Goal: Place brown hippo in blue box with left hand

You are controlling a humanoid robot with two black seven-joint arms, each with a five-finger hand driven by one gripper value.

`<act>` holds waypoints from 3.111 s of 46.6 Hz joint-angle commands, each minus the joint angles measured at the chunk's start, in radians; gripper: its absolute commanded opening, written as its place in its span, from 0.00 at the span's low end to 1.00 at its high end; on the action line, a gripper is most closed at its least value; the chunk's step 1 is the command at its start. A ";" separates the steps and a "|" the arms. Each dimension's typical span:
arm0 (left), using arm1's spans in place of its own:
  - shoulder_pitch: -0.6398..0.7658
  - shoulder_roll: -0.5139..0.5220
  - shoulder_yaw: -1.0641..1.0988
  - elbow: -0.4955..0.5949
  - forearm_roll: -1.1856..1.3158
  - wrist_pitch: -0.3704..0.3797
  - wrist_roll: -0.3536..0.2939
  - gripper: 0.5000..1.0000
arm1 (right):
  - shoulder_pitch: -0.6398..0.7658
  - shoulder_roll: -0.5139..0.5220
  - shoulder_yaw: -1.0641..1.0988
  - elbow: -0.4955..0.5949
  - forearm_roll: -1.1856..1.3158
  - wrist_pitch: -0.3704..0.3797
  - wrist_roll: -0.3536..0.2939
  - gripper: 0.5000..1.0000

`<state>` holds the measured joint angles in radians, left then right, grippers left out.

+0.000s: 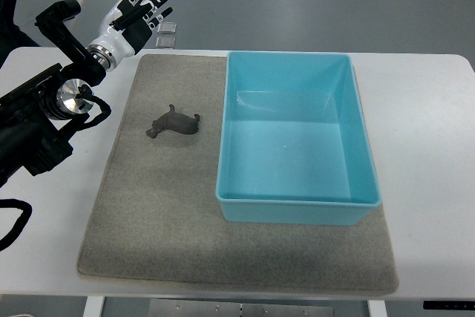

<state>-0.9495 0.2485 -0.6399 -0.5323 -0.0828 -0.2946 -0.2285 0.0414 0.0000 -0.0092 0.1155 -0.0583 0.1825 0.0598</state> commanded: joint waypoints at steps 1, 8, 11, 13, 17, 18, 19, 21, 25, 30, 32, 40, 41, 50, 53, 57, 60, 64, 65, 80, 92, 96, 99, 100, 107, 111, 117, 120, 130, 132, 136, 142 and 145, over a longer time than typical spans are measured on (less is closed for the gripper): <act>0.000 0.000 0.000 0.000 0.000 0.000 -0.002 1.00 | 0.000 0.000 0.000 0.000 0.000 0.000 0.000 0.87; 0.000 0.000 0.000 0.000 0.000 0.000 -0.038 1.00 | 0.000 0.000 0.000 0.000 0.000 0.000 0.000 0.87; 0.000 0.000 0.000 0.002 0.000 0.000 -0.040 1.00 | 0.000 0.000 0.000 0.000 0.000 0.000 0.000 0.87; 0.000 0.000 0.000 0.008 0.000 0.000 -0.038 1.00 | 0.000 0.000 0.000 0.000 0.000 0.000 0.000 0.87; 0.000 0.000 0.002 0.008 0.000 0.000 -0.038 1.00 | 0.000 0.000 0.000 0.001 0.000 0.000 0.000 0.87; 0.000 0.000 0.002 0.008 0.000 0.000 -0.038 1.00 | 0.000 0.000 0.000 0.000 0.000 0.000 0.000 0.87; 0.000 0.000 0.002 0.008 0.000 0.000 -0.038 1.00 | 0.000 0.000 0.000 0.000 0.000 0.000 0.000 0.87; 0.000 0.000 0.002 0.008 0.002 0.000 -0.038 1.00 | 0.000 0.000 0.000 0.000 0.000 0.000 0.000 0.87; 0.000 -0.002 0.002 0.008 0.000 0.000 -0.038 1.00 | 0.000 0.000 0.000 0.000 0.000 0.000 0.000 0.87; 0.000 -0.002 0.002 0.008 0.002 0.000 -0.038 1.00 | 0.000 0.000 0.000 0.000 0.000 0.000 0.000 0.87; 0.000 -0.002 0.003 0.008 0.002 0.002 -0.038 1.00 | 0.000 0.000 0.000 0.000 0.000 0.000 0.000 0.87; 0.000 -0.002 0.005 0.008 0.003 0.000 -0.038 1.00 | 0.000 0.000 0.000 0.000 0.000 0.000 0.000 0.87; 0.000 -0.002 0.005 0.006 0.005 0.002 -0.038 1.00 | 0.000 0.000 0.000 0.000 0.000 0.000 0.000 0.87; -0.002 -0.002 0.011 0.008 0.005 0.002 -0.038 1.00 | 0.000 0.000 0.000 0.000 0.000 0.000 0.000 0.87; -0.002 0.000 0.012 0.008 0.006 0.002 -0.038 1.00 | 0.000 0.000 0.000 0.000 0.000 0.000 0.000 0.87; -0.002 0.000 0.014 0.006 0.009 0.002 -0.038 1.00 | 0.000 0.000 0.000 0.000 0.000 0.000 0.000 0.87; 0.000 0.002 0.017 0.006 0.012 0.002 -0.038 1.00 | 0.000 0.000 0.000 0.000 0.000 0.000 0.000 0.87; 0.002 0.003 0.017 -0.002 0.015 0.008 -0.037 1.00 | 0.000 0.000 0.000 0.000 0.000 0.000 0.000 0.87; 0.002 0.003 0.017 -0.002 0.015 0.009 -0.037 1.00 | 0.000 0.000 0.000 0.000 0.000 0.000 0.000 0.87; 0.000 0.009 0.023 -0.023 0.017 0.014 -0.034 1.00 | 0.000 0.000 0.000 0.001 0.000 0.000 0.000 0.87; -0.005 0.017 0.083 -0.035 0.018 0.012 -0.032 1.00 | 0.000 0.000 0.000 0.000 0.000 0.000 0.000 0.87; -0.006 0.029 0.106 -0.040 0.018 0.012 -0.032 1.00 | 0.000 0.000 0.000 0.001 0.000 0.000 0.000 0.87; -0.009 0.037 0.123 -0.049 0.018 0.012 -0.032 1.00 | 0.000 0.000 0.000 0.000 0.000 0.000 0.000 0.87; -0.011 0.040 0.129 -0.054 0.018 0.012 -0.031 1.00 | 0.000 0.000 0.000 0.000 0.000 0.000 0.000 0.87; -0.037 0.081 0.203 -0.109 0.031 0.012 -0.031 1.00 | 0.000 0.000 0.000 0.000 0.000 0.000 0.000 0.87; -0.061 0.097 0.256 -0.132 0.046 0.012 -0.031 1.00 | 0.000 0.000 0.000 0.000 0.000 0.000 0.000 0.87; -0.101 0.132 0.324 -0.153 0.081 0.011 -0.025 1.00 | 0.000 0.000 0.000 0.001 0.000 0.000 0.000 0.87; -0.121 0.158 0.358 -0.179 0.094 0.005 -0.025 1.00 | 0.000 0.000 0.000 0.000 0.000 0.000 0.000 0.87; -0.156 0.204 0.434 -0.229 0.218 -0.003 -0.025 1.00 | 0.000 0.000 0.000 0.000 0.000 0.000 0.000 0.87; -0.156 0.204 0.436 -0.233 0.271 -0.005 -0.025 1.00 | 0.000 0.000 0.000 0.000 0.000 0.000 0.000 0.87; -0.156 0.221 0.436 -0.253 0.400 -0.006 -0.025 1.00 | 0.000 0.000 0.000 0.000 0.000 0.000 0.000 0.87; -0.158 0.253 0.437 -0.305 0.600 -0.008 -0.025 1.00 | 0.000 0.000 0.000 0.000 0.000 0.000 0.000 0.87; -0.161 0.267 0.437 -0.325 0.670 -0.011 -0.026 1.00 | 0.000 0.000 0.000 0.000 0.000 0.000 0.000 0.87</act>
<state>-1.1077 0.4998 -0.2026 -0.8348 0.5083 -0.3026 -0.2545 0.0414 0.0000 -0.0092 0.1151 -0.0583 0.1825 0.0598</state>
